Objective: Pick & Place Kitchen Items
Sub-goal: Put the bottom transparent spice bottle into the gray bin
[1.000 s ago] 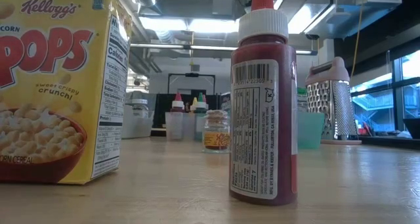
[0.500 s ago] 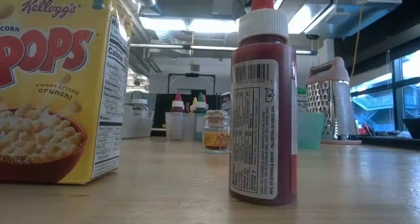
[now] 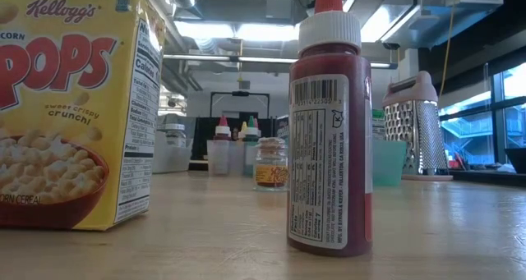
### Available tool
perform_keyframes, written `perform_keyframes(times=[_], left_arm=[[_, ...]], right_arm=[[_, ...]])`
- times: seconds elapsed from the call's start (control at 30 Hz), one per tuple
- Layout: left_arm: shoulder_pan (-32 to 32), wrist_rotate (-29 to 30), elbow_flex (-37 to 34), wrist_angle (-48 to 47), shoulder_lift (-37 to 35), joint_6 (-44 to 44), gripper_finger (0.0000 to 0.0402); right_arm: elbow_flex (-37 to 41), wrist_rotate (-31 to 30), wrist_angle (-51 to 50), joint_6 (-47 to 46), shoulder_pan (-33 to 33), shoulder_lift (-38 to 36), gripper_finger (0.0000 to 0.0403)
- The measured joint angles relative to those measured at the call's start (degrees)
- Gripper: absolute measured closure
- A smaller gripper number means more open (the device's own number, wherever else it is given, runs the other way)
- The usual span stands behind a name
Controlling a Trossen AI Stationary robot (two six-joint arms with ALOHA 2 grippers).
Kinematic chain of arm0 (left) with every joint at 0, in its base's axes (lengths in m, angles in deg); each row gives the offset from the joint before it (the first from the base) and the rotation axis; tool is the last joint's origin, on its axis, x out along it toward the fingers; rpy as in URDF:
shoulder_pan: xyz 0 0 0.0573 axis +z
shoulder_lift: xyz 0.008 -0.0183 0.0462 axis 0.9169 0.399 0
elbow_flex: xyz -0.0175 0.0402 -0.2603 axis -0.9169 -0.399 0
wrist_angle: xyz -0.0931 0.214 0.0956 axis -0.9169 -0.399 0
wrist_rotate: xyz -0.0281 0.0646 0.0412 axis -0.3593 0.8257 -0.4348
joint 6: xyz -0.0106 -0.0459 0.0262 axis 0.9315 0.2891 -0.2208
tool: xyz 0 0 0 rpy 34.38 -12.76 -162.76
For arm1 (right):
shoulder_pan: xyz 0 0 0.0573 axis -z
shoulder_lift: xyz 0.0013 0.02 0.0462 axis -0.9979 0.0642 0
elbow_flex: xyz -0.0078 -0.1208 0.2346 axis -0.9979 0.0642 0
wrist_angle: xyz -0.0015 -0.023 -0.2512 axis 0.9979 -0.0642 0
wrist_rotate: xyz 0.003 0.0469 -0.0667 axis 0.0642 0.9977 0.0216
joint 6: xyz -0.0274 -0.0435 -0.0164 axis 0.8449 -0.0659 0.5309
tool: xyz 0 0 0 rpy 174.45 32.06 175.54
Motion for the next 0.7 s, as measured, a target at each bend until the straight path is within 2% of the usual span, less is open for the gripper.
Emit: perform_keyframes(times=[0.27,0.7], left_arm=[[-2.17,3.96,-0.02,0.20,0.63,5.45,0.0128],[-3.32,1.50,-0.02,-0.34,4.21,22.11,0.0128]], right_arm=[[0.00,0.00,0.00,0.38,0.00,-0.02,0.0119],[0.00,0.26,-0.11,1.07,0.00,-0.02,0.0119]])
